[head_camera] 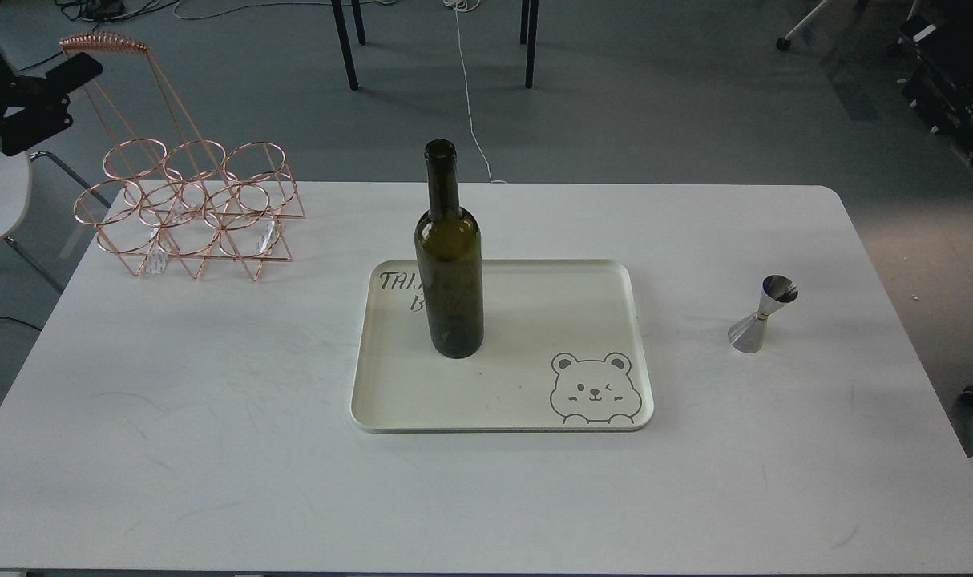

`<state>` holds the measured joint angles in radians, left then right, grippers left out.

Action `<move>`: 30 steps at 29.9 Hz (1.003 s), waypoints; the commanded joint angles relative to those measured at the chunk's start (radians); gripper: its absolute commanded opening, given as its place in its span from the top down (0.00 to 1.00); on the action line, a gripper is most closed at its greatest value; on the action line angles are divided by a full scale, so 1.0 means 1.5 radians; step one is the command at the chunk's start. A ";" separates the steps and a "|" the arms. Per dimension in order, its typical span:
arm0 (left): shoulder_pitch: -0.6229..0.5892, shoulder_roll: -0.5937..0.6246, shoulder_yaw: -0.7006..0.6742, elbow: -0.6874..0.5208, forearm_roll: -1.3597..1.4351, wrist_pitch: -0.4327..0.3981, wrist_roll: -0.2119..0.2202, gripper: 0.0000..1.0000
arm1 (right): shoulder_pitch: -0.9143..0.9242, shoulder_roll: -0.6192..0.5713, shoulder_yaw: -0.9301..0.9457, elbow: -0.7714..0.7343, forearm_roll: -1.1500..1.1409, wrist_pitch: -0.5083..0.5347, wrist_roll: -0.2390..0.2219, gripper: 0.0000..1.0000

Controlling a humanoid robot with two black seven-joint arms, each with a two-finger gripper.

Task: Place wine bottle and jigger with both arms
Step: 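Reach the left gripper to the wine bottle neck and grasp it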

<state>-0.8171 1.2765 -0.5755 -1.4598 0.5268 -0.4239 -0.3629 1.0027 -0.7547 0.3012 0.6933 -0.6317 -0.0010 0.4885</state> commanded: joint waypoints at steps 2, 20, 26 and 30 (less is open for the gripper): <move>-0.034 -0.007 0.000 -0.102 0.241 0.022 0.002 0.02 | -0.007 0.065 0.035 -0.114 0.116 0.097 0.000 0.03; -0.062 -0.266 0.004 -0.166 0.790 0.015 0.131 0.02 | -0.001 0.080 0.033 -0.188 0.293 0.212 0.000 0.03; -0.059 -0.340 0.004 -0.160 0.858 0.038 0.133 0.04 | -0.001 0.080 0.033 -0.188 0.293 0.211 0.000 0.03; -0.054 -0.373 0.005 -0.126 0.861 0.049 0.133 0.04 | -0.001 0.081 0.034 -0.188 0.293 0.210 0.000 0.03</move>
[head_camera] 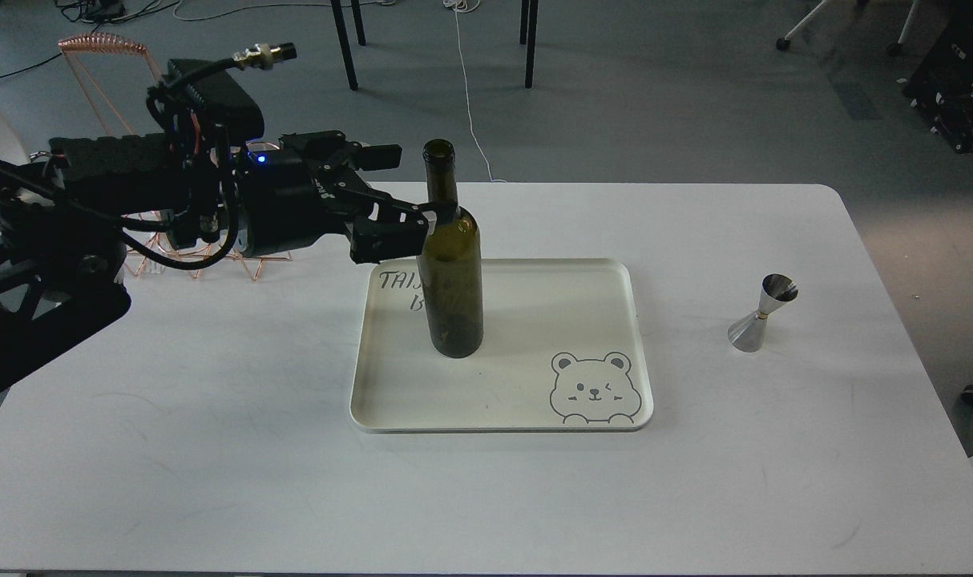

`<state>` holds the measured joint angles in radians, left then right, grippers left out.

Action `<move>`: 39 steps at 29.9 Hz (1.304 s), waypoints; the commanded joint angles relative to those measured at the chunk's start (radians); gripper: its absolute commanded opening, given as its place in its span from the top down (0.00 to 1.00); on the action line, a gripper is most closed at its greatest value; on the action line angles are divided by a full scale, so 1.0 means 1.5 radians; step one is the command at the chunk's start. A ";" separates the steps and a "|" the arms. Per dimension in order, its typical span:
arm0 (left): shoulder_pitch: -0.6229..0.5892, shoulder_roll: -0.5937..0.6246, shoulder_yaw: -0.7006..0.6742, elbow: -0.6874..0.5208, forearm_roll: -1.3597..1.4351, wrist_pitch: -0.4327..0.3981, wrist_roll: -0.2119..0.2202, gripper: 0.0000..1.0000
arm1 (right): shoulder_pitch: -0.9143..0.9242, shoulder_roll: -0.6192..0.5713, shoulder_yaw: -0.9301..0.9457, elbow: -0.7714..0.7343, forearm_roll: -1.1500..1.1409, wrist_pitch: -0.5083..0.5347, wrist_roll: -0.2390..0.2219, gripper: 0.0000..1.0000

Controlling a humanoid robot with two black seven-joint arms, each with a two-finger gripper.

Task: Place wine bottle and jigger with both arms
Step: 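Reach the left gripper to the wine bottle neck and grasp it, then lift the green bottle and lower it into the copper wine rack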

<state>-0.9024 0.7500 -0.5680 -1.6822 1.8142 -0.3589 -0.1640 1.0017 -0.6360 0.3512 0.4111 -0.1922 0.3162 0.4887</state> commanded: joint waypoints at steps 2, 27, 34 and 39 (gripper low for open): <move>0.003 -0.038 0.000 0.039 0.002 0.009 0.000 0.04 | 0.000 0.004 0.001 0.000 0.000 -0.002 0.000 0.03; 0.002 -0.084 -0.001 0.116 0.002 0.025 0.001 0.84 | 0.000 0.001 0.001 -0.001 0.000 -0.004 0.000 0.03; -0.008 -0.028 -0.067 0.054 -0.044 0.020 0.009 0.87 | 0.002 0.000 0.001 -0.001 0.000 -0.003 0.000 0.03; -0.073 0.053 -0.083 0.054 -0.098 0.016 0.002 0.87 | 0.002 0.000 0.001 -0.001 0.000 -0.003 0.000 0.03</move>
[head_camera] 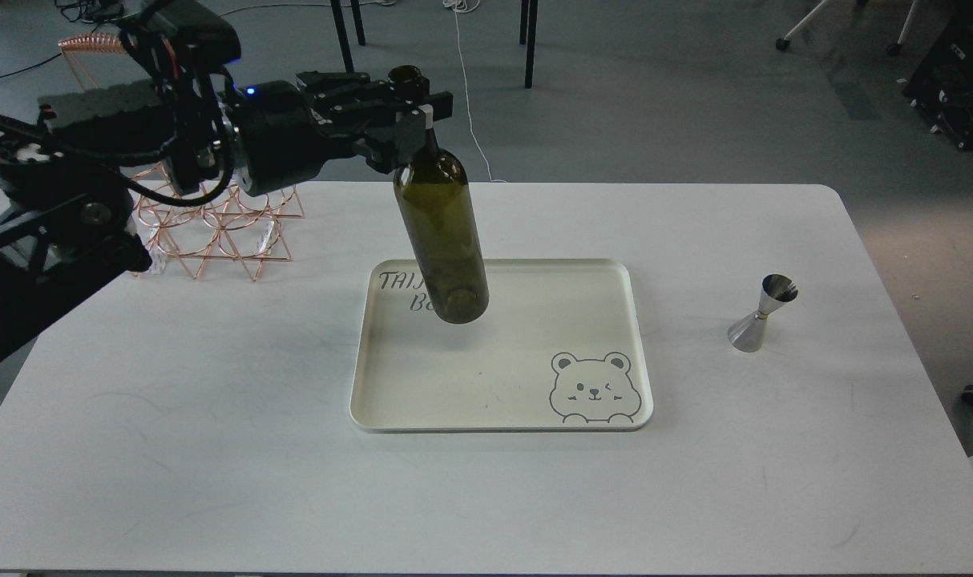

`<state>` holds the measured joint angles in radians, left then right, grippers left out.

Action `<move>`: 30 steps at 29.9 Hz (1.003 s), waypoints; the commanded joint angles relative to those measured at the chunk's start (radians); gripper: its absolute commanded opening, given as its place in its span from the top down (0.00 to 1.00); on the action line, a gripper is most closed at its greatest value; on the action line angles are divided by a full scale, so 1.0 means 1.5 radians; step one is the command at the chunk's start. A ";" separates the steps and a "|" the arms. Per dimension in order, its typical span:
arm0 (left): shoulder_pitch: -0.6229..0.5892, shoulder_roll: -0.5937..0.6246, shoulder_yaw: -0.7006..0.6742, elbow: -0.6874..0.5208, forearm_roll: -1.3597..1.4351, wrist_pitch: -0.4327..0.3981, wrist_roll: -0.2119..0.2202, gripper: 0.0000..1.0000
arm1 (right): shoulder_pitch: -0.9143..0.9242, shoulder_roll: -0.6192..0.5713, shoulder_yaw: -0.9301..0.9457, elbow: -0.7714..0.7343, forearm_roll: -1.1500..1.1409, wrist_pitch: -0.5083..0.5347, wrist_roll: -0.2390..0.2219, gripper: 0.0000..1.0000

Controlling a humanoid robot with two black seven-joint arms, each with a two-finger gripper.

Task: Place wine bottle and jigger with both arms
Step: 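Lift the green bottle and lower it into the copper wine rack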

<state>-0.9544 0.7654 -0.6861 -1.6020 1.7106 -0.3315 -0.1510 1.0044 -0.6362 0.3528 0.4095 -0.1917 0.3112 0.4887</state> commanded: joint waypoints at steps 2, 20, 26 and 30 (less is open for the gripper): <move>-0.062 0.074 -0.002 0.008 -0.051 -0.002 -0.009 0.87 | 0.001 0.000 0.000 0.000 0.000 0.000 0.000 0.03; -0.089 0.142 0.005 0.266 -0.018 0.011 -0.069 0.92 | 0.004 0.000 -0.001 0.000 0.000 0.001 0.000 0.03; -0.088 0.131 0.054 0.309 -0.010 0.050 -0.072 0.92 | 0.004 0.000 -0.001 0.000 0.000 0.001 0.000 0.03; -0.088 0.122 0.080 0.342 -0.012 0.082 -0.073 0.92 | 0.004 0.000 -0.001 0.000 0.000 0.001 0.000 0.03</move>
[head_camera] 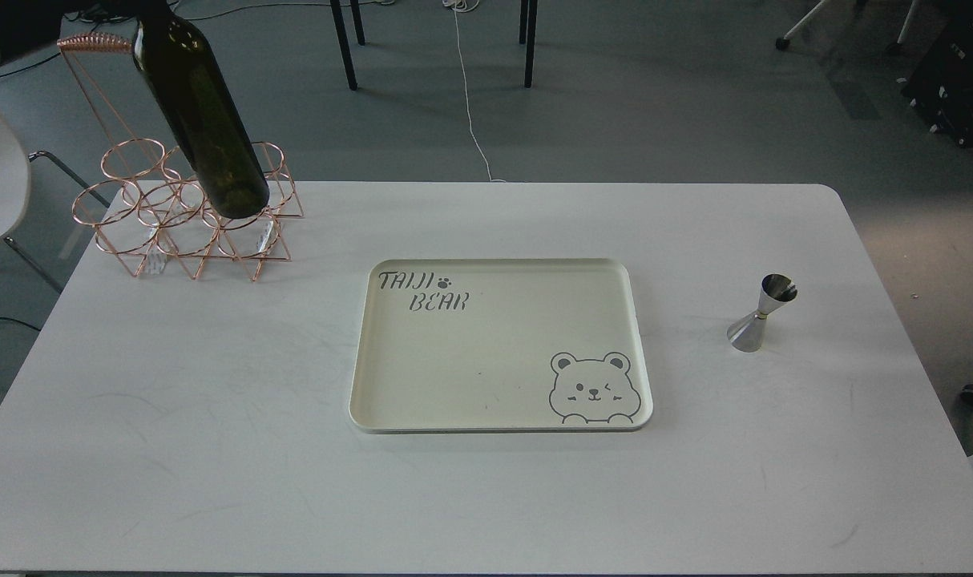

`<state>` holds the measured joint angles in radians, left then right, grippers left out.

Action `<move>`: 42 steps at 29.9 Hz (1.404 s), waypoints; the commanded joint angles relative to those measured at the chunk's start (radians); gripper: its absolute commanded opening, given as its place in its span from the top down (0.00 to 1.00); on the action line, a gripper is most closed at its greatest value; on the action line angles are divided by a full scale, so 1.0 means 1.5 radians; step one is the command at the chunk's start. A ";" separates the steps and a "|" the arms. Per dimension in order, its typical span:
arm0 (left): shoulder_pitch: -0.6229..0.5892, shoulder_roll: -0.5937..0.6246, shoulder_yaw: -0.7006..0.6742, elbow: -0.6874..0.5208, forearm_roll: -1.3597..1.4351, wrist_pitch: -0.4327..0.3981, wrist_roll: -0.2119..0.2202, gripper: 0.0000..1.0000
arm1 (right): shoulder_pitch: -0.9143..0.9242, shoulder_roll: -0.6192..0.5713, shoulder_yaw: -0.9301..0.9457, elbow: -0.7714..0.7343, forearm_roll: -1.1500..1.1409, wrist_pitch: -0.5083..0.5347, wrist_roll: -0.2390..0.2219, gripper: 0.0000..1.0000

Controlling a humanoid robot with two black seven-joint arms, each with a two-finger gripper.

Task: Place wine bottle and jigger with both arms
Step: 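Lift the green bottle and lower it into the copper wine rack, then release the bottle and withdraw the left gripper from the rack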

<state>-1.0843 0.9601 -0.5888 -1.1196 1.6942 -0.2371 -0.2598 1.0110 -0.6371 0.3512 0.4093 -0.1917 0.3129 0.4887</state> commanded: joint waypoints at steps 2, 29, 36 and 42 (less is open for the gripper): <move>0.000 -0.015 0.016 0.028 0.000 0.020 -0.001 0.92 | 0.000 -0.001 0.000 0.000 0.000 0.000 0.000 0.03; 0.012 -0.063 0.139 0.063 -0.020 0.111 0.001 0.83 | -0.003 0.000 0.000 0.000 0.000 0.001 0.000 0.03; 0.027 -0.068 0.144 0.085 -0.056 0.111 0.000 0.63 | -0.003 0.000 0.000 0.001 0.000 0.001 0.000 0.03; 0.038 -0.068 0.143 0.088 -0.060 0.111 0.000 0.49 | -0.002 -0.001 0.000 0.001 0.000 0.001 0.000 0.03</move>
<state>-1.0319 0.8569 -0.3742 -0.9890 1.6058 -0.0708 -0.2593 1.0064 -0.6370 0.3509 0.4111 -0.1917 0.3145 0.4887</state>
